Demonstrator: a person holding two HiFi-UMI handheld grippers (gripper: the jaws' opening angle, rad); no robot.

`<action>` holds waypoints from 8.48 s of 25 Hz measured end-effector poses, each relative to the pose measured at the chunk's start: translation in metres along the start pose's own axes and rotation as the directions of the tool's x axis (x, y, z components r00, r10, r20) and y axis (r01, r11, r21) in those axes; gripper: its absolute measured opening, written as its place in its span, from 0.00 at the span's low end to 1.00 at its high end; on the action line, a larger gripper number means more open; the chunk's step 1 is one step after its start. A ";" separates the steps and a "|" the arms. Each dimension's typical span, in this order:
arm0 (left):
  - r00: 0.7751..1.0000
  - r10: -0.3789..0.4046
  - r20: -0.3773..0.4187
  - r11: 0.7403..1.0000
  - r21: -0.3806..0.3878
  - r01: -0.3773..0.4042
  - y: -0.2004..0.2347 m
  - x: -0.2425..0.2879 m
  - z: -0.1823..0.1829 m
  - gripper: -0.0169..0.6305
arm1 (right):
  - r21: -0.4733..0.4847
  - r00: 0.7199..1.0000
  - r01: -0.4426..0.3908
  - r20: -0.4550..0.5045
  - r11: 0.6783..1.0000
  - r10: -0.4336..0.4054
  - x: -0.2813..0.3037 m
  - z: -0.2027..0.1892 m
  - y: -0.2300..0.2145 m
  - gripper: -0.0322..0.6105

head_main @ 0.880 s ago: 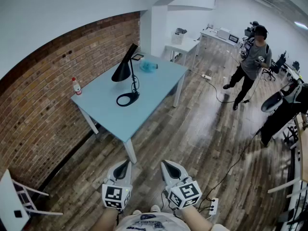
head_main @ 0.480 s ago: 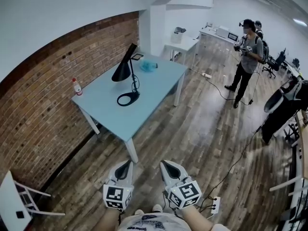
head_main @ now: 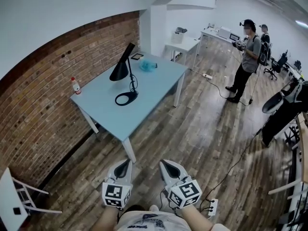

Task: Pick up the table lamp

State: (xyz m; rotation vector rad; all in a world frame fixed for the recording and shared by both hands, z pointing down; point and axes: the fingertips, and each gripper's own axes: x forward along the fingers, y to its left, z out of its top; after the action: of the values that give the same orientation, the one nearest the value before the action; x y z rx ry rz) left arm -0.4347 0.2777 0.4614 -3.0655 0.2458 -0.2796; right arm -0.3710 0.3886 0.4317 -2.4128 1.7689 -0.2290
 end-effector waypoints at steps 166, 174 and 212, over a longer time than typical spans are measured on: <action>0.780 0.521 -0.347 0.733 -0.288 -0.617 0.360 0.637 -0.097 0.11 | 0.184 0.534 -0.773 -0.329 0.608 0.778 0.698 0.026 -0.339 0.05; 0.797 0.491 -0.352 0.747 -0.299 -0.593 0.359 0.639 -0.097 0.10 | 0.191 0.503 -0.807 -0.276 0.559 0.819 0.694 0.035 -0.323 0.05; 0.823 0.474 -0.314 0.763 -0.320 -0.562 0.360 0.639 -0.098 0.11 | 0.136 0.313 -0.928 -0.222 0.347 0.924 0.688 0.048 -0.260 0.23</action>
State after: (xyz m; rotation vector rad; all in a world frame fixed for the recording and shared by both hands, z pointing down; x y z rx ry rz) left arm 0.1122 -0.1849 0.6457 -3.1557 1.3018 -0.5888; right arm 0.0858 -0.1888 0.4641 -0.9464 2.9360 -0.3780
